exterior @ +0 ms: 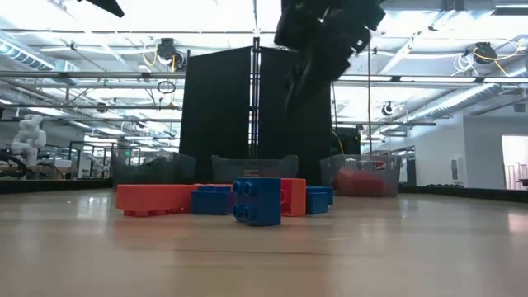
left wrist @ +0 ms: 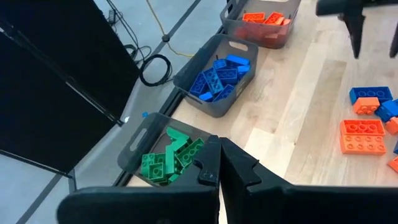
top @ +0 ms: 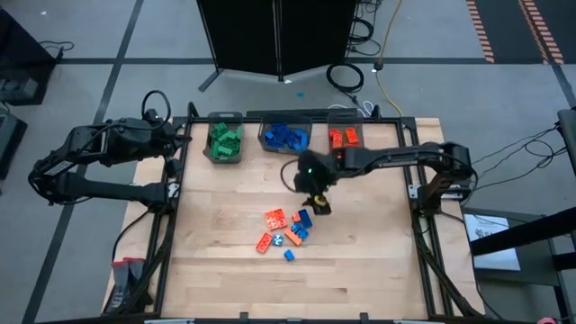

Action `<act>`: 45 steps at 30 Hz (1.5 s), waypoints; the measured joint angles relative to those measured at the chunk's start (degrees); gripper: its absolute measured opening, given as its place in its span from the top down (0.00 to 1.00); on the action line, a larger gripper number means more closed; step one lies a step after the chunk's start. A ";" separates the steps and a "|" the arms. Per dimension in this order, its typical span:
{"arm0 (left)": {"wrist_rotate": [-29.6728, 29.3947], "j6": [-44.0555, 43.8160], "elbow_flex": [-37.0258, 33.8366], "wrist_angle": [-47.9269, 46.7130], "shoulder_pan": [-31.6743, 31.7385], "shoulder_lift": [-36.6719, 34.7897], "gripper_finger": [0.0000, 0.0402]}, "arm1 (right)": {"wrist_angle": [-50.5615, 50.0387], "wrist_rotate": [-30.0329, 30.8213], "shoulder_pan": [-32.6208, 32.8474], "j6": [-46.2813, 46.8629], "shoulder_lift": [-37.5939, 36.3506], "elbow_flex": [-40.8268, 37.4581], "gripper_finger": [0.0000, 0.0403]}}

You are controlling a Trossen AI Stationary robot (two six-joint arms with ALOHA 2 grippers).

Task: Sort blocks
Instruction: Put the blue game piece into the middle black bin

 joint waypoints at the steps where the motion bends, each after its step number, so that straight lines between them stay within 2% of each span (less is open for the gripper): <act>1: -0.10 0.00 0.00 0.02 -0.02 0.00 1.00 | -0.18 0.03 0.69 -0.59 0.83 -0.08 0.44; 11: -0.28 -0.13 0.00 -0.02 -0.01 0.00 1.00 | -0.53 0.13 5.32 -3.03 9.44 -0.14 0.26; 17: -0.28 -0.11 0.00 -0.02 -0.02 0.00 1.00 | -0.84 6.92 7.36 -2.82 13.24 -0.14 0.12; 21: -0.28 -0.11 0.00 -0.02 -0.01 0.00 1.00 | -1.11 8.74 8.09 -2.69 14.84 -0.16 0.07; 26: -0.28 -0.07 0.00 -0.04 0.00 0.00 1.00 | -0.70 8.76 8.40 -2.53 15.67 -0.16 0.05; 34: -0.28 -0.07 0.00 -0.04 -0.02 0.00 1.00 | 5.96 10.09 8.24 -2.32 16.30 -0.07 0.06; 45: -0.28 -0.11 0.00 -0.07 0.00 0.00 1.00 | 4.36 9.14 8.20 3.85 19.68 0.11 0.06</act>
